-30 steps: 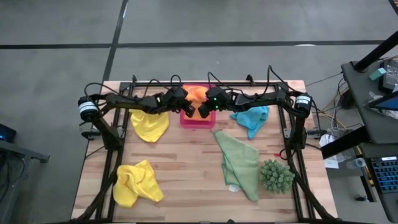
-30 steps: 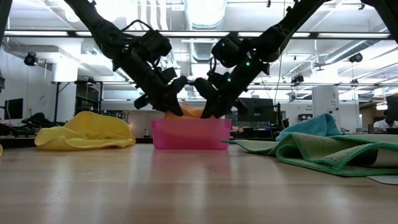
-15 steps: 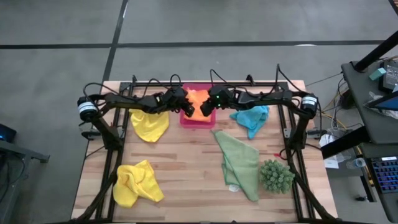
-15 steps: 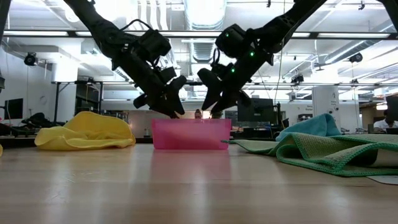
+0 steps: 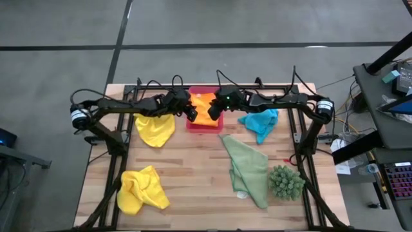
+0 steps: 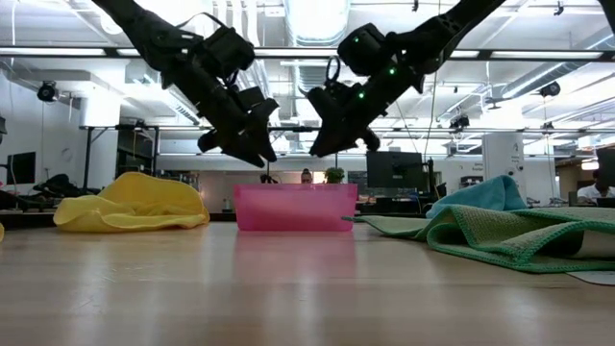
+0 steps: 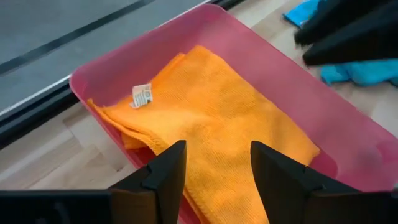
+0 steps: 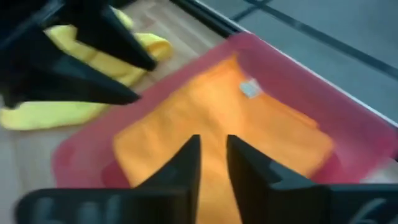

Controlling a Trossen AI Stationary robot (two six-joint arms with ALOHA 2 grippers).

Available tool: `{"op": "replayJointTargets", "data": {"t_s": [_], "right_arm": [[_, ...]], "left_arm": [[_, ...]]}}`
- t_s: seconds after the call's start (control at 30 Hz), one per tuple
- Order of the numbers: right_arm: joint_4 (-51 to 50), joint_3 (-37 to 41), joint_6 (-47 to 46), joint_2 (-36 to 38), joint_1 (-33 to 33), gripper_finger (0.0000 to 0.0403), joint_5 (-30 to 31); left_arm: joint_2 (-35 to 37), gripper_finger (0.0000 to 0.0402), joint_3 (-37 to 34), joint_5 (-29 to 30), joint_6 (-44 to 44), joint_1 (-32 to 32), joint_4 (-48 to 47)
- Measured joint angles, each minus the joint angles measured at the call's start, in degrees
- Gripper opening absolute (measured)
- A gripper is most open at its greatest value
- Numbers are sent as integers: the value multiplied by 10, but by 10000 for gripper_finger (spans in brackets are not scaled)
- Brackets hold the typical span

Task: Fold microfiber towels
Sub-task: Put the orange towel into the bin

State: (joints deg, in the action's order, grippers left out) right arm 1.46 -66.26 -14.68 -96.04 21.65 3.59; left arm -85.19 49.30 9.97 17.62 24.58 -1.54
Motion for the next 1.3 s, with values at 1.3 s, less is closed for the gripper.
{"op": "replayJointTargets", "data": {"t_s": [1.3], "right_arm": [[-203,-339,146,-278,29,8,-33]], "left_arm": [[242,93,-19,-1,-86,-21,-53]]}}
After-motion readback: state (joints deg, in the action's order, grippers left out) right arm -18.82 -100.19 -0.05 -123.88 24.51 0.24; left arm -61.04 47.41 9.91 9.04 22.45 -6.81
